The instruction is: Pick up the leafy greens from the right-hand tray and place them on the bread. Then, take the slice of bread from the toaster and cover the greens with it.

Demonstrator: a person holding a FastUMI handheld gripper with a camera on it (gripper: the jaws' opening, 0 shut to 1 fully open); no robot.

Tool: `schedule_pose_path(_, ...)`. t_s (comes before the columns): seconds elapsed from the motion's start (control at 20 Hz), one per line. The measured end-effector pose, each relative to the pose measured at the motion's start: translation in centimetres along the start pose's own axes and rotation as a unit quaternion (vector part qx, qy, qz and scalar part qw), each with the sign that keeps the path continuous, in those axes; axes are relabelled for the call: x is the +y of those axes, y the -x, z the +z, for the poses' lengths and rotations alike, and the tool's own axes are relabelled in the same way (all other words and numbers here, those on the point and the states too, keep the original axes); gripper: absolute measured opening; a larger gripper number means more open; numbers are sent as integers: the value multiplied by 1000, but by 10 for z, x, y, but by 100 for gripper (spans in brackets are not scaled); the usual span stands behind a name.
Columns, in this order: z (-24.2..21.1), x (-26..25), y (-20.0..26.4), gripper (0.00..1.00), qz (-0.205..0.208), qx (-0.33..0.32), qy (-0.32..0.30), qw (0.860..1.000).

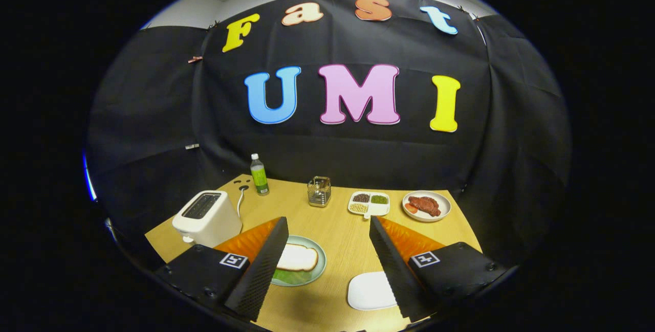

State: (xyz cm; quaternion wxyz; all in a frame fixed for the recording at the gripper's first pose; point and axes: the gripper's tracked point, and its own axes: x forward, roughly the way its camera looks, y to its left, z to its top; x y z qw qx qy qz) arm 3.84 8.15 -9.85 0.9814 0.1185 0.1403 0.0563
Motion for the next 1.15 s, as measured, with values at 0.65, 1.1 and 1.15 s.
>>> schedule_pose_path(0.65,39,-28,65,99,4,-44,16,999)
schedule_pose_path(1.1,31,-54,74,98,-19,-48,32,998)
schedule_pose_path(1.15,28,-54,74,99,-19,-44,31,998)
